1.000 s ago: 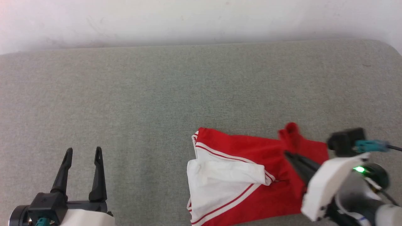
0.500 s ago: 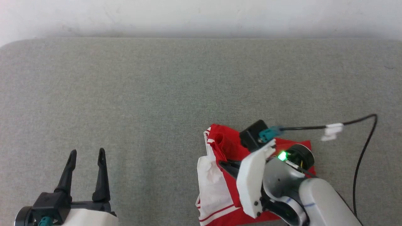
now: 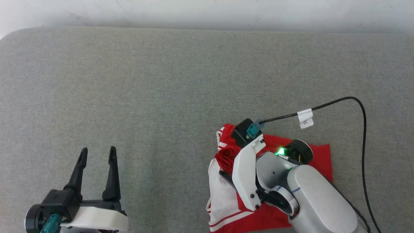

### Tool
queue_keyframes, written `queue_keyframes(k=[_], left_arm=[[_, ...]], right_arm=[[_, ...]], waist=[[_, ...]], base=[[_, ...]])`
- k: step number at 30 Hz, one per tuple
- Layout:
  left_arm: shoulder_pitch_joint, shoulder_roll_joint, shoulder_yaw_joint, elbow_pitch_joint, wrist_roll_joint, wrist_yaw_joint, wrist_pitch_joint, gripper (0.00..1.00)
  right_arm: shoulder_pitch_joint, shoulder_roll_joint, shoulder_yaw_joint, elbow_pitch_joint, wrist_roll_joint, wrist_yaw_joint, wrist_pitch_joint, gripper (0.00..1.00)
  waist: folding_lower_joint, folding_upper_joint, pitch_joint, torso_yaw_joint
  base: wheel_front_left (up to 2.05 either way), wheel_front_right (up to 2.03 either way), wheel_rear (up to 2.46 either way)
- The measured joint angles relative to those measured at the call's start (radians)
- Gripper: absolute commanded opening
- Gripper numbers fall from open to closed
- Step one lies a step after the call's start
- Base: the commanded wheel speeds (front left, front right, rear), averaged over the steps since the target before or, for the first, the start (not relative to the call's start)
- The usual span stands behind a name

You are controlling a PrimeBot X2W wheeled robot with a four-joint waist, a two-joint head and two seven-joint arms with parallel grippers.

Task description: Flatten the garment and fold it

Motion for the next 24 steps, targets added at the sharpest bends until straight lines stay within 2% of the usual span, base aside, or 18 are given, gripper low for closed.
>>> queue_keyframes(k=[5, 10, 15, 19, 24], left_arm=[[0.000, -0.004, 0.009, 0.007, 0.000, 0.000, 0.000, 1.00], [0.002, -0.004, 0.025, -0.005, 0.001, 0.000, 0.000, 1.00], [0.004, 0.002, 0.030, -0.021, 0.007, 0.000, 0.000, 1.00], [0.007, 0.009, 0.033, -0.035, 0.007, 0.000, 0.002, 1.00], [0.006, 0.019, 0.033, -0.043, 0.007, 0.000, 0.005, 1.00]], right_arm=[[-0.009, -0.002, -0.033, -0.086, 0.042, 0.000, -0.014, 1.00], [0.041, -0.010, -0.208, -0.273, 0.016, 0.000, -0.095, 1.00], [0.223, -0.036, -0.380, -0.416, -0.014, 0.000, -0.162, 1.00], [0.358, -0.026, -0.485, -0.465, -0.030, 0.000, -0.202, 1.00], [0.427, -0.010, -0.538, -0.452, -0.036, 0.000, -0.258, 1.00]], waist=[[0.0000, 0.0000, -0.006, -0.017], [0.0000, 0.0000, -0.012, -0.038], [-0.0002, 0.0000, -0.011, -0.060], [-0.0002, 0.0000, -0.003, -0.076], [-0.0001, 0.0000, 0.015, -0.088]], base=[[0.00, 0.00, 0.00], [0.00, 0.00, 0.00], [0.00, 0.00, 0.00], [0.00, 0.00, 0.00], [0.00, 0.00, 0.00]])
